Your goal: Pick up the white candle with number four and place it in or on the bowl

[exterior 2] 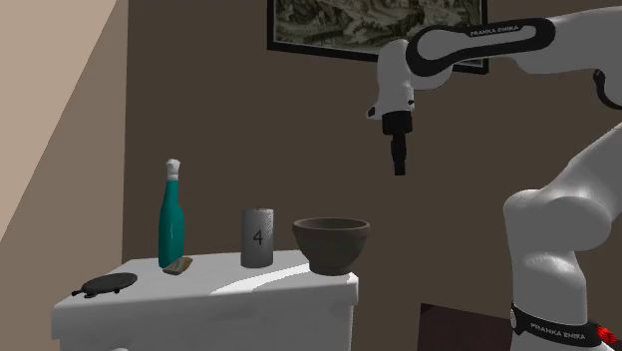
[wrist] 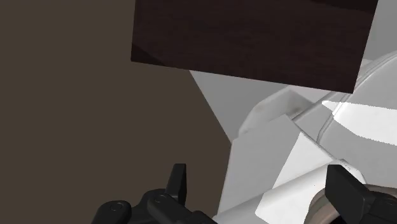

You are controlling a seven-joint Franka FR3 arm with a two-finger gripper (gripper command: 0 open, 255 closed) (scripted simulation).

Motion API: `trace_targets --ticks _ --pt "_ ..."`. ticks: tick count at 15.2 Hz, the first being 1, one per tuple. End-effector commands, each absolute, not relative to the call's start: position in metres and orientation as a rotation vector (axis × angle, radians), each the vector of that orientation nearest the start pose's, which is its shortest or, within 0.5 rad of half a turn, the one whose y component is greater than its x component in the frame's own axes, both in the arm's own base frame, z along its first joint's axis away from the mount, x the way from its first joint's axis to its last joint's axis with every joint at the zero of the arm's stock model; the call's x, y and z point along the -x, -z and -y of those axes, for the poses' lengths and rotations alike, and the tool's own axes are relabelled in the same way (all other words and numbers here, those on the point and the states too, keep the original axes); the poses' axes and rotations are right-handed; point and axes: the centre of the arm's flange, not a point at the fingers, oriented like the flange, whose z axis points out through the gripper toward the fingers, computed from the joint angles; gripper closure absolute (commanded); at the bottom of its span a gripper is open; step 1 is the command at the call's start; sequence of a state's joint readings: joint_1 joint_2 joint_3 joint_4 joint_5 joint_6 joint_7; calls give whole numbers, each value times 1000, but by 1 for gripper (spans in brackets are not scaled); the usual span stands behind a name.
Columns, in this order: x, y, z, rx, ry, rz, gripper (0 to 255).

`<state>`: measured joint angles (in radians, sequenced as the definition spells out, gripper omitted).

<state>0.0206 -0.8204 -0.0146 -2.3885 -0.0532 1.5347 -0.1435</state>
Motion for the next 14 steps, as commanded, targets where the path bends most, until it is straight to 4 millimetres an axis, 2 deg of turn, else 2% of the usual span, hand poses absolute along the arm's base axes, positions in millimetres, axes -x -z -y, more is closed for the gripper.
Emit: trace_targets --ticks 1,7,14 --pt "-293 -583 5 3172 -58 244 0" --pt "-360 -557 -4 3096 11 521 0" --pt "-436 -531 -30 2977 89 829 0"
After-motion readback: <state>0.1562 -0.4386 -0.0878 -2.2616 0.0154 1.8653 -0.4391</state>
